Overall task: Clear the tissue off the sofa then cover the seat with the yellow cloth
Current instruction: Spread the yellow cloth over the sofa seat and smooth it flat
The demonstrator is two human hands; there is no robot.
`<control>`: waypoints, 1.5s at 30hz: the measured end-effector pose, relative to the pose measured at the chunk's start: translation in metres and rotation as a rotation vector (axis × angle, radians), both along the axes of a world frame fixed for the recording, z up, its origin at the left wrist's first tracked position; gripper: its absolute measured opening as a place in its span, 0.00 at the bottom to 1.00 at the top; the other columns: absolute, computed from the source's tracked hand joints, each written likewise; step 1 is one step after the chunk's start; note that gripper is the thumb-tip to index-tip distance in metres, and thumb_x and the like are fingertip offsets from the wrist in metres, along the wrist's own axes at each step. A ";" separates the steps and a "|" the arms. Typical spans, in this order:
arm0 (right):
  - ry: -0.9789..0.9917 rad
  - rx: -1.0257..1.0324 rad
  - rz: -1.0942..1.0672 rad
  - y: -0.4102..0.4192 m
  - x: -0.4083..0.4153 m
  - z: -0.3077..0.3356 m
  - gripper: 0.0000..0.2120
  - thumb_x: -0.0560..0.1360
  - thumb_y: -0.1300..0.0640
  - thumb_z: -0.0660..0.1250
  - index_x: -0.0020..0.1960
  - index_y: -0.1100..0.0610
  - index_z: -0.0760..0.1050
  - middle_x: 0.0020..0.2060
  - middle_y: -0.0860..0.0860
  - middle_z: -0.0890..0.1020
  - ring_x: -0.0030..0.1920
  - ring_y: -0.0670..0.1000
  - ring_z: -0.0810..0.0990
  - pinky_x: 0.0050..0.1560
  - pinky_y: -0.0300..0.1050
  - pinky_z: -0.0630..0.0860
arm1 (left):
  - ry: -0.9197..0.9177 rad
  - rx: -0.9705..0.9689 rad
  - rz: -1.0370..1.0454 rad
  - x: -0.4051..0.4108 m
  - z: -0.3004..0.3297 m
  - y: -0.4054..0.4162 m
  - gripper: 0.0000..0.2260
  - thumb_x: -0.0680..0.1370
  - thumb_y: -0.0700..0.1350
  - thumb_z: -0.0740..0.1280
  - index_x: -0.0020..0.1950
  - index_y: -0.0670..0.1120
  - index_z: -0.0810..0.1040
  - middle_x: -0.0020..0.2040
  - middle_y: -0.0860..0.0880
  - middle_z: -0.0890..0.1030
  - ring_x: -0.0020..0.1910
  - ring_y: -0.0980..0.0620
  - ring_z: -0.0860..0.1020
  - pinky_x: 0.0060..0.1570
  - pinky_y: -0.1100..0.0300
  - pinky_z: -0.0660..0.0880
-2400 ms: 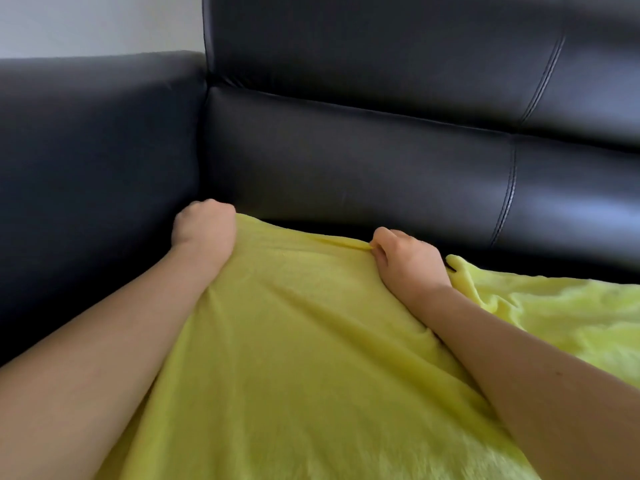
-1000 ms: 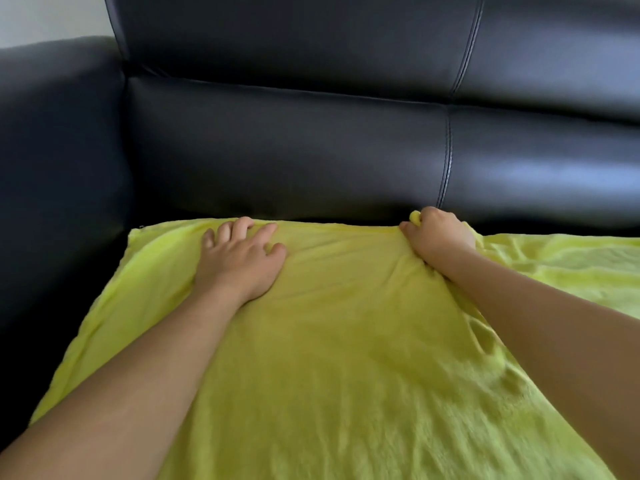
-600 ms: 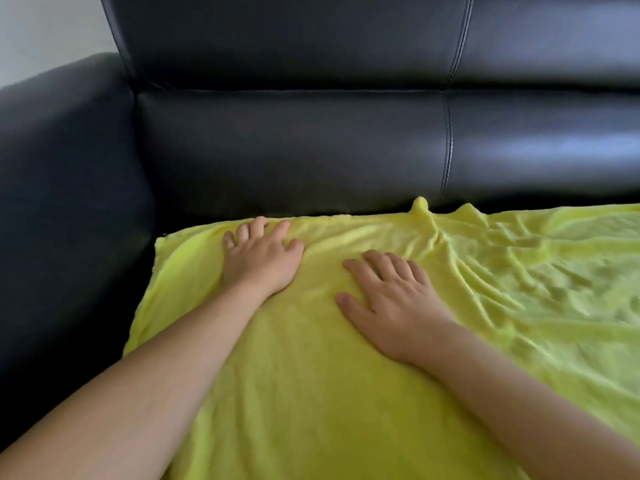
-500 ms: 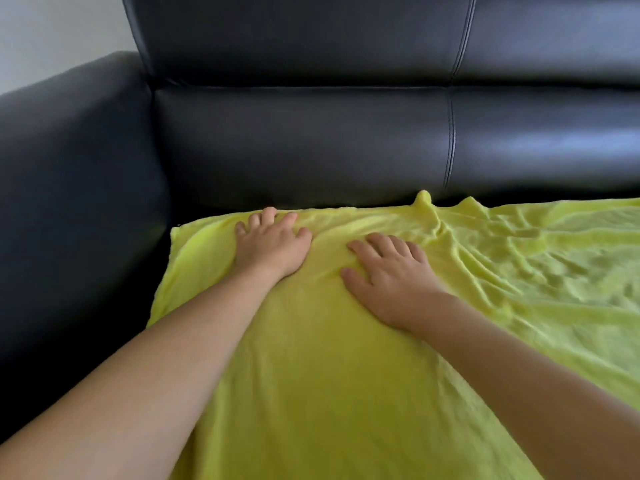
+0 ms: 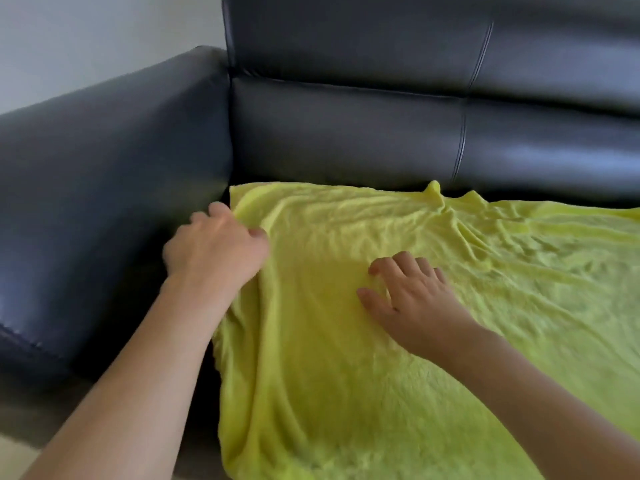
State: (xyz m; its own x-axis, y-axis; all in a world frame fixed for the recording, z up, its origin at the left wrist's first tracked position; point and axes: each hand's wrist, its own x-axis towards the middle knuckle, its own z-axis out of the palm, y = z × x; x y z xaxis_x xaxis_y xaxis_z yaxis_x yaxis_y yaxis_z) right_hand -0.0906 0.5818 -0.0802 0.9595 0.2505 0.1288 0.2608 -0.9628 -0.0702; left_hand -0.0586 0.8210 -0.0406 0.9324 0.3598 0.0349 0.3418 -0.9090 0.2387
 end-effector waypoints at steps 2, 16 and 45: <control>0.020 -0.010 -0.011 0.001 -0.007 -0.009 0.31 0.74 0.32 0.42 0.70 0.46 0.63 0.63 0.47 0.66 0.65 0.52 0.64 0.67 0.48 0.58 | 0.142 -0.014 0.023 -0.037 -0.004 0.007 0.18 0.77 0.56 0.56 0.55 0.43 0.73 0.47 0.45 0.76 0.47 0.42 0.75 0.43 0.53 0.69; -0.027 0.159 -0.135 0.010 -0.014 -0.018 0.23 0.77 0.37 0.54 0.69 0.45 0.64 0.65 0.48 0.64 0.67 0.54 0.60 0.69 0.51 0.54 | -0.352 -0.525 0.078 -0.049 -0.034 0.013 0.07 0.82 0.46 0.57 0.47 0.45 0.69 0.40 0.49 0.74 0.39 0.45 0.73 0.34 0.53 0.65; -0.012 0.113 -0.042 0.073 -0.058 -0.031 0.21 0.79 0.41 0.50 0.71 0.44 0.60 0.71 0.47 0.59 0.71 0.51 0.56 0.71 0.50 0.49 | -0.199 -0.335 0.011 -0.122 -0.034 0.015 0.09 0.84 0.50 0.52 0.49 0.46 0.62 0.36 0.49 0.68 0.39 0.43 0.69 0.38 0.51 0.64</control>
